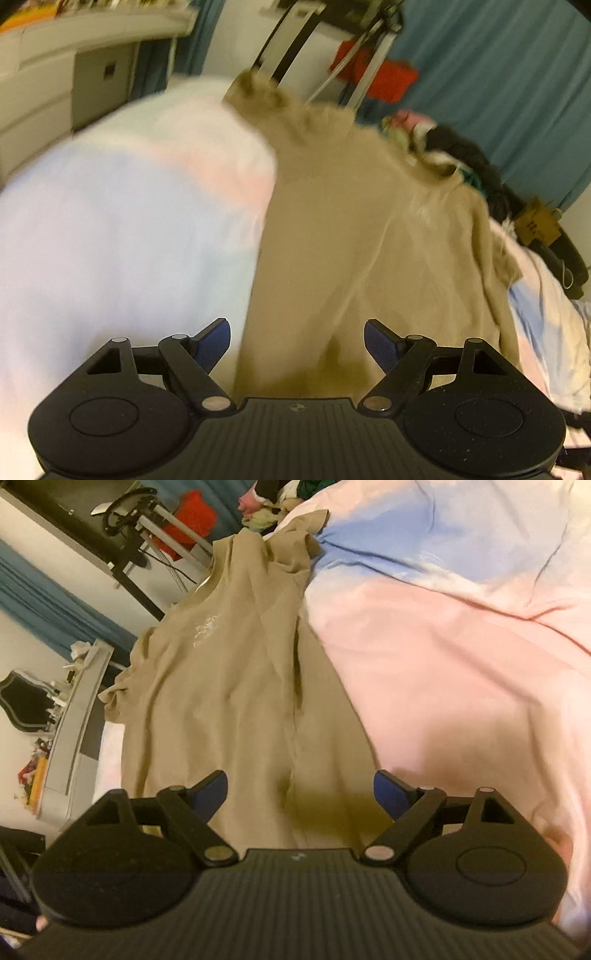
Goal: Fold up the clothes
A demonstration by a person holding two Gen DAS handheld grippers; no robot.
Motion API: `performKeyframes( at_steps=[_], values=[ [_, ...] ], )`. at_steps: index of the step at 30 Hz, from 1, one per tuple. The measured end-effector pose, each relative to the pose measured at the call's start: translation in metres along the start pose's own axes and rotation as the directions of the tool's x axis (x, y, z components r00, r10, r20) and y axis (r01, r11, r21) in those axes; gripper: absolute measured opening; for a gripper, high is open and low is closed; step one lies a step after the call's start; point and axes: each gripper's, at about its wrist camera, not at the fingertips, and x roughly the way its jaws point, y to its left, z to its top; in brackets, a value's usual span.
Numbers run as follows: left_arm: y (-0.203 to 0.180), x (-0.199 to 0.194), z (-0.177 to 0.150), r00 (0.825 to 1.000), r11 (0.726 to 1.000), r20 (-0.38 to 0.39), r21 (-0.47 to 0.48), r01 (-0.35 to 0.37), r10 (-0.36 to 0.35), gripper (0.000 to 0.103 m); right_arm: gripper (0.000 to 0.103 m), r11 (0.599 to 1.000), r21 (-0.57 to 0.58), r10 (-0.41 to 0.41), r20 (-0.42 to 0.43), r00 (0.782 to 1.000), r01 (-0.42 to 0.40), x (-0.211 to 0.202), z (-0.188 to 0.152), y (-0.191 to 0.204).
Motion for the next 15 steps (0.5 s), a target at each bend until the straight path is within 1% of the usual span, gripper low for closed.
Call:
performKeyframes(
  at_steps=[1, 3, 5, 7, 8, 10, 13, 15],
  values=[
    [0.004, -0.002, -0.007, 1.000, 1.000, -0.022, -0.023, -0.015, 0.014, 0.081, 0.083, 1.000, -0.006, -0.018, 0.005, 1.000, 0.018, 0.002, 0.001, 0.000],
    [0.016, -0.009, -0.017, 0.998, 0.996, -0.058, -0.078, -0.033, 0.029, 0.081, 0.072, 0.997, -0.017, -0.069, -0.001, 0.998, 0.069, 0.010, 0.003, 0.001],
    [0.028, -0.017, -0.022, 0.997, 0.987, -0.078, -0.163, -0.013, 0.000, 0.081, 0.071, 0.995, -0.042, -0.088, -0.009, 0.996, 0.087, 0.013, 0.001, 0.002],
    [0.033, -0.021, -0.026, 0.995, 0.978, -0.097, -0.209, -0.023, 0.002, 0.081, 0.071, 0.992, -0.079, -0.098, -0.010, 0.995, 0.097, 0.012, -0.002, 0.003],
    [0.034, -0.020, -0.028, 0.993, 0.976, -0.116, -0.217, -0.028, 0.003, 0.079, 0.071, 0.990, -0.101, -0.103, -0.008, 0.995, 0.102, 0.009, -0.003, 0.004],
    [0.034, -0.019, -0.032, 0.986, 0.979, -0.169, -0.200, -0.042, 0.008, 0.076, 0.071, 0.984, -0.147, -0.107, -0.008, 0.994, 0.105, 0.004, -0.005, 0.008],
    [0.025, -0.015, -0.037, 0.976, 0.985, -0.216, -0.161, -0.064, 0.028, 0.075, 0.072, 0.970, -0.228, -0.088, -0.023, 0.996, 0.080, -0.008, -0.003, 0.017],
    [0.024, -0.012, -0.039, 0.968, 0.986, -0.248, -0.153, -0.072, 0.032, 0.072, 0.072, 0.948, -0.310, -0.094, -0.048, 0.994, 0.074, -0.015, -0.002, 0.026]
  ],
)
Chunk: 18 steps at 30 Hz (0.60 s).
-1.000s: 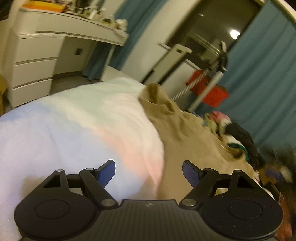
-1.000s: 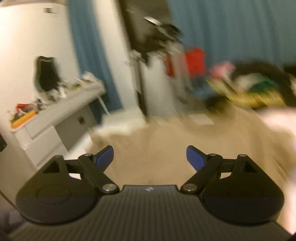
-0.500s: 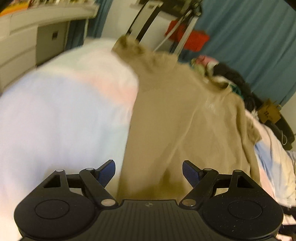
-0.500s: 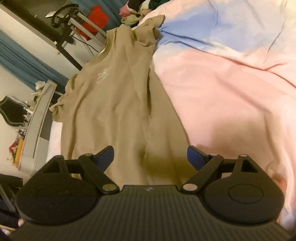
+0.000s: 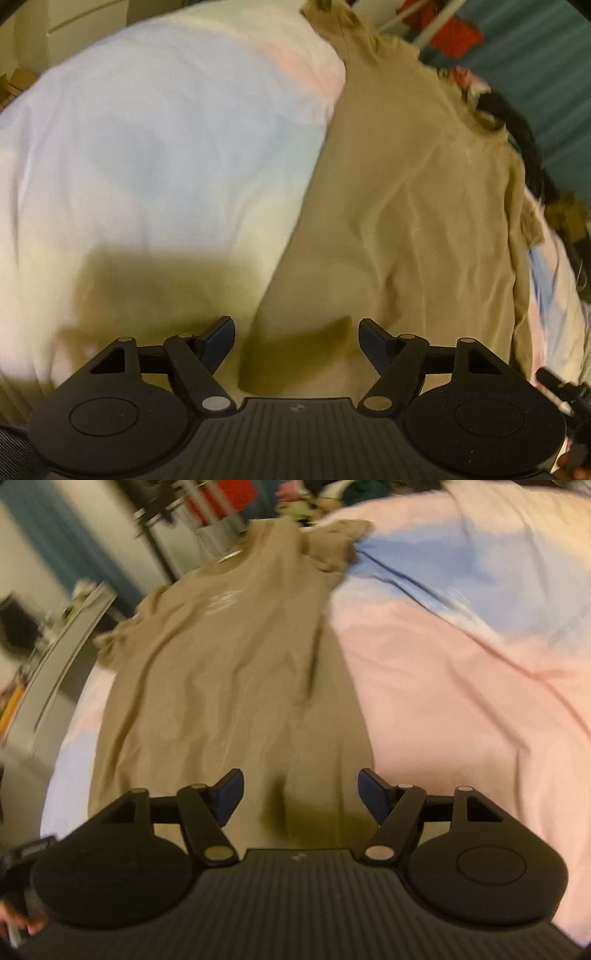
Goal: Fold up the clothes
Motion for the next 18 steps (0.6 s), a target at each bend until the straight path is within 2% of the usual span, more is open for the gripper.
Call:
performKeyframes(
  at_steps=[3, 5, 6, 8, 11, 14, 15, 16, 17, 18],
  values=[
    [0.002, 0.004, 0.000, 0.999, 1.000, -0.030, -0.010, -0.021, 0.020, 0.063, 0.072, 0.988, -0.151, -0.019, -0.061, 0.998, 0.010, -0.007, 0.005, 0.012],
    [0.006, 0.005, 0.001, 0.999, 0.999, -0.029, -0.023, -0.030, 0.029, 0.047, 0.071, 0.974, -0.225, -0.038, -0.117, 0.992, 0.010, -0.005, 0.007, 0.016],
    [0.008, 0.006, 0.002, 0.999, 0.999, -0.029, -0.030, -0.033, 0.033, 0.045, 0.071, 0.973, -0.232, -0.035, -0.154, 0.987, -0.002, -0.002, 0.007, 0.015],
    [0.008, 0.006, 0.002, 0.999, 1.000, -0.023, -0.018, -0.024, 0.024, 0.027, 0.070, 0.980, -0.195, -0.009, -0.235, 0.972, -0.038, 0.010, 0.005, 0.010],
    [0.005, 0.003, 0.002, 1.000, 1.000, -0.009, 0.013, -0.016, 0.016, 0.015, 0.070, 0.981, -0.193, -0.044, -0.312, 0.949, -0.018, 0.032, -0.001, 0.011],
    [0.004, -0.002, 0.005, 1.000, 0.999, -0.001, 0.037, -0.007, 0.008, 0.008, 0.043, 0.978, -0.206, -0.093, -0.347, 0.933, 0.021, 0.047, -0.005, 0.015],
    [0.005, -0.005, 0.007, 1.000, 0.999, -0.002, 0.036, 0.001, -0.001, 0.007, 0.026, 0.974, -0.227, -0.103, -0.342, 0.934, 0.024, 0.047, -0.005, 0.018],
    [0.010, -0.011, 0.004, 1.000, 0.999, 0.000, 0.033, 0.011, -0.011, 0.005, 0.018, 0.963, -0.267, -0.116, -0.326, 0.938, 0.026, 0.043, -0.006, 0.024],
    [0.016, -0.019, -0.002, 1.000, 0.999, 0.004, 0.030, 0.022, -0.022, 0.004, 0.005, 0.950, -0.311, -0.137, -0.306, 0.942, 0.038, 0.037, -0.006, 0.030],
    [0.019, -0.024, -0.001, 0.999, 0.999, 0.008, 0.032, 0.033, -0.033, 0.004, 0.005, 0.936, -0.350, -0.154, -0.290, 0.945, 0.045, 0.030, -0.007, 0.035]
  ],
)
